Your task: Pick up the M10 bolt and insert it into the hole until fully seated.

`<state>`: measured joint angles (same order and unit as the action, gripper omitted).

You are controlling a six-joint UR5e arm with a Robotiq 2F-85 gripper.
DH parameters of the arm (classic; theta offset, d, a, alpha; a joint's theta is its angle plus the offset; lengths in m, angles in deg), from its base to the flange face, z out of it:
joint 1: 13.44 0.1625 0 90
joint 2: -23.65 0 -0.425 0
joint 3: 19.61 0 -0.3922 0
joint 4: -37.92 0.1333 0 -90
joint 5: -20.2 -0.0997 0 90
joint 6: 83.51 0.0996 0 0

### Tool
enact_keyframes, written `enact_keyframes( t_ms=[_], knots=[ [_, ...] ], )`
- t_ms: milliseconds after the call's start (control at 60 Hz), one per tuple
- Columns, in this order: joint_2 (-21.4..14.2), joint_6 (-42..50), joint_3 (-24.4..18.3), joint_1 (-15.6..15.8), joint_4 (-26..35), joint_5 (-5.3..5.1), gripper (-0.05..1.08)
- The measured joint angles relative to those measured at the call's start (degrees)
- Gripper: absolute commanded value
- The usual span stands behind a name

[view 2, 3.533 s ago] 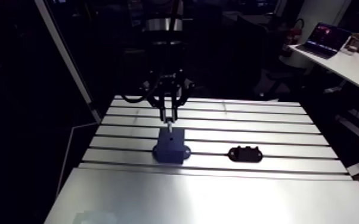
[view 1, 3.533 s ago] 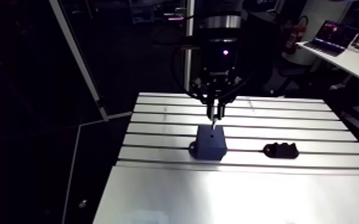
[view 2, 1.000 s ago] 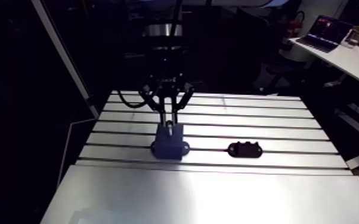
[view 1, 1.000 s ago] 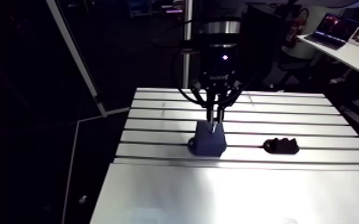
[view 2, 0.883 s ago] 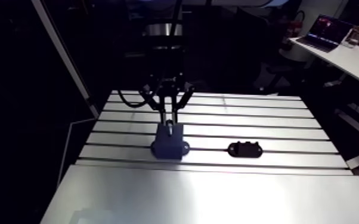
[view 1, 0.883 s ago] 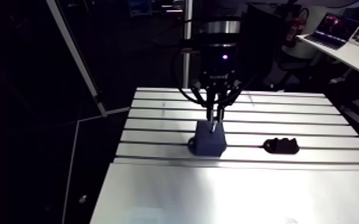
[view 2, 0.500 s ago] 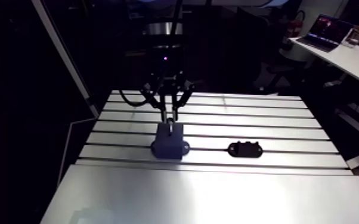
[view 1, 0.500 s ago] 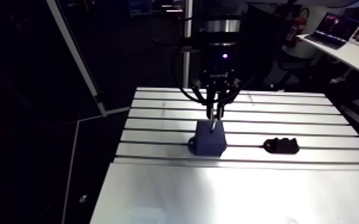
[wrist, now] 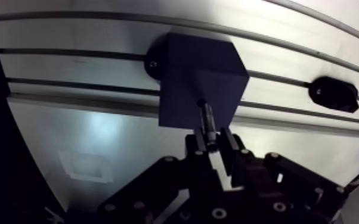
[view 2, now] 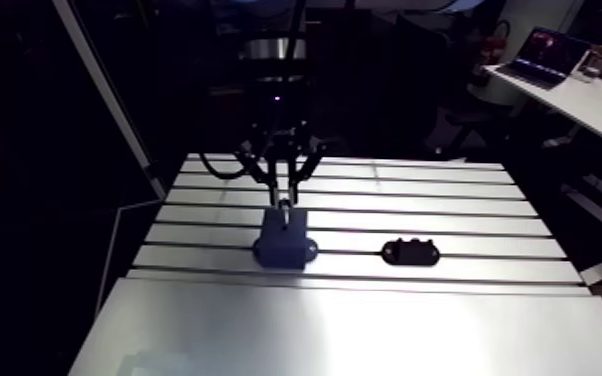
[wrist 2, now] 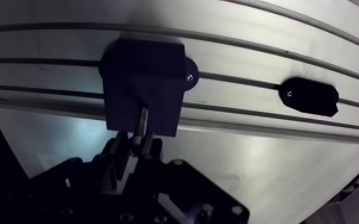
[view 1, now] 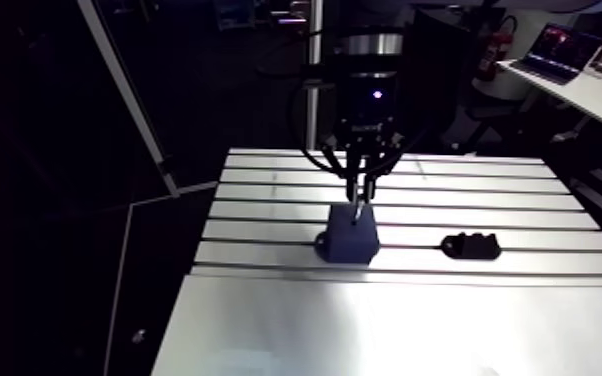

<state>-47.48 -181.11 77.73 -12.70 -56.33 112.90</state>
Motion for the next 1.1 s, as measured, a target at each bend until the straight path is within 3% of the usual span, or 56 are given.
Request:
enact_keyframes(
  t_ms=[1100],
  knots=[
    [0.3, 0.3, 0.6, 0.4, -0.3, 0.01, 1.08]
  ],
)
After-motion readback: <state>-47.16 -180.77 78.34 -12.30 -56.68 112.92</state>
